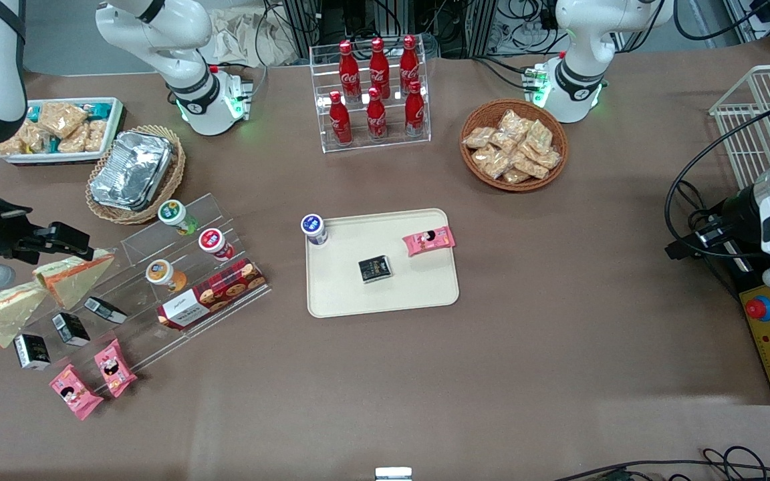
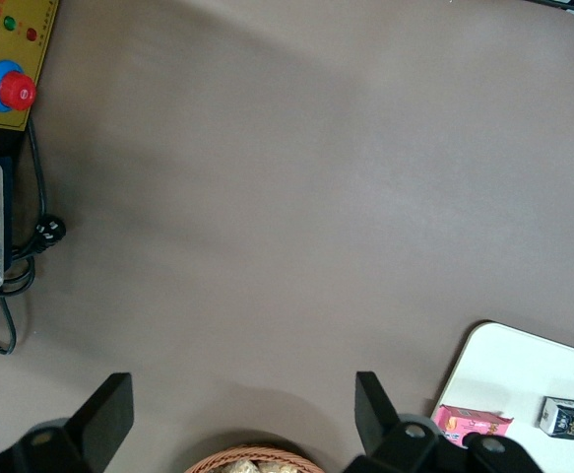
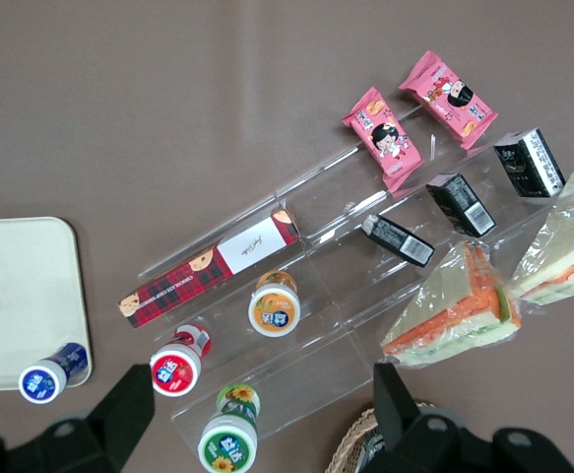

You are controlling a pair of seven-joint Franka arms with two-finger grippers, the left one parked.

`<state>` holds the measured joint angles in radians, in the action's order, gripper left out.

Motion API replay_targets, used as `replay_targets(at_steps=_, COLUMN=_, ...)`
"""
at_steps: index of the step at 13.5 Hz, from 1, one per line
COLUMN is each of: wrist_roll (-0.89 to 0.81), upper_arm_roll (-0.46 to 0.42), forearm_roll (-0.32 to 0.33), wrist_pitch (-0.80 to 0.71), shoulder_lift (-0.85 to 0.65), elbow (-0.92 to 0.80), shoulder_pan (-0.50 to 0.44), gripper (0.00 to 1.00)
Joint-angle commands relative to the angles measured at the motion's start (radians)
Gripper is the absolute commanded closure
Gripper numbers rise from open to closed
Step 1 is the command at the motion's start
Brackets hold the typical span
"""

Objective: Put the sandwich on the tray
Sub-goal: 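Move the right gripper over the wrapped triangle sandwiches on the acrylic stand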

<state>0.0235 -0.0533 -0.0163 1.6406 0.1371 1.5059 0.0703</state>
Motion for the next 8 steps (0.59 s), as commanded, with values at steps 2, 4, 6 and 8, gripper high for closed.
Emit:
replay_targets(at_steps=2, wrist_roll=-0.016, upper_arm_roll=-0.003, forearm_roll=0.016, wrist_pitch=-0.015, shoulder_lift=0.007, elbow=-0.02, shoulder_pan=-0.003, gripper=0.01)
replay_targets(at_steps=4, wrist_roll=-0.007, upper_arm_roll=0.0, forearm_roll=0.021, wrist_pitch=-0.013, shoulder_lift=0.013, elbow=-0.02, shoulder_pan=0.006, gripper=0.01)
replay_targets(at_steps=6, wrist_roll=-0.016, upper_arm_roll=-0.002, forearm_roll=0.019, wrist_pitch=-0.01, shoulder_lift=0.012, elbow=-0.02, shoulder_pan=-0.001, gripper=0.01)
replay_targets(at_steps=8, wrist_roll=-0.013, upper_arm_roll=-0.002, forearm_roll=0.018, wrist_pitch=0.005, shoulder_lift=0.013, elbow=-0.013, shoulder_pan=-0.001, gripper=0.01)
